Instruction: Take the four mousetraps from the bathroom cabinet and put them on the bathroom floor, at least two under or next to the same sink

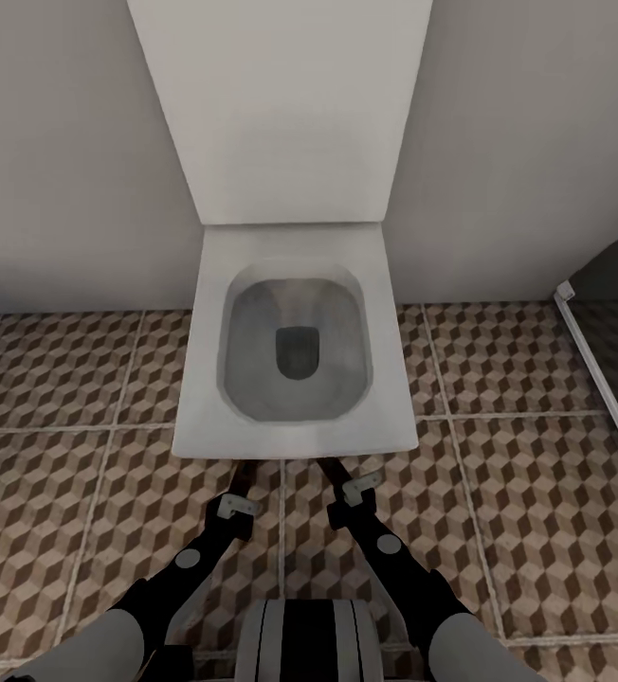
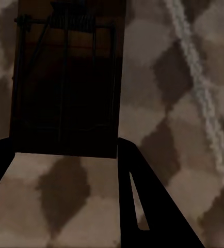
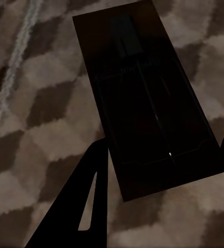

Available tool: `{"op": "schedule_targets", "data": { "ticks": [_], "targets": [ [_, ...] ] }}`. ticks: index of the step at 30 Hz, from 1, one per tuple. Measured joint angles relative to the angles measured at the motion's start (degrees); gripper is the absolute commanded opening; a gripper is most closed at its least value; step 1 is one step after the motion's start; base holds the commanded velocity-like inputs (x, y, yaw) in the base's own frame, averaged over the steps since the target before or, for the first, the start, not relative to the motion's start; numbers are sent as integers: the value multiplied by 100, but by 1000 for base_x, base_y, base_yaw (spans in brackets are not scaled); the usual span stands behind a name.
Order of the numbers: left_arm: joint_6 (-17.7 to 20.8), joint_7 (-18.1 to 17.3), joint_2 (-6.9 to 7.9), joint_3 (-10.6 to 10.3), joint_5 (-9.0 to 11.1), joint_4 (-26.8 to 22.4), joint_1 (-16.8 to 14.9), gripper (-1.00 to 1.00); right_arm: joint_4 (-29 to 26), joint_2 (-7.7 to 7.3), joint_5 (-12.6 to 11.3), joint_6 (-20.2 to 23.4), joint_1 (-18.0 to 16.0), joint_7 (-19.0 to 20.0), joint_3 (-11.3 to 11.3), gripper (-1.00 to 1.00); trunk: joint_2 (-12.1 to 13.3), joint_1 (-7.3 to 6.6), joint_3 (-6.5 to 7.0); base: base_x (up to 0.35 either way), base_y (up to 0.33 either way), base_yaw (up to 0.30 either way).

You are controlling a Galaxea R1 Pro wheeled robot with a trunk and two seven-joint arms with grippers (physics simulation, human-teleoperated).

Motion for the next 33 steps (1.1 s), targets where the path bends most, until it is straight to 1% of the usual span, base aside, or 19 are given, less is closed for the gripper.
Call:
{"op": "schedule_targets", "data": {
  "ticks": [9,29,30,33],
  "targets": [
    [-4,0,-63,-2,0,40,0,-100,0,0,1,0,0,0,0,-100,0,0,0,2,0,0],
    [-4,0,-70,-3,0,61,0,-100,0,0,1,0,0,0,7,-100,0,0,0,0,0,0],
    [-2,0,-70,-5,0,61,0,-100,0,0,1,0,0,0,6,100,0,0,0,0,0,0],
    [-3,0,-70,-6,0,61,0,-100,-2,0,-7,0,0,2,5,100,0,0,0,0,0,0]
  ]
}}
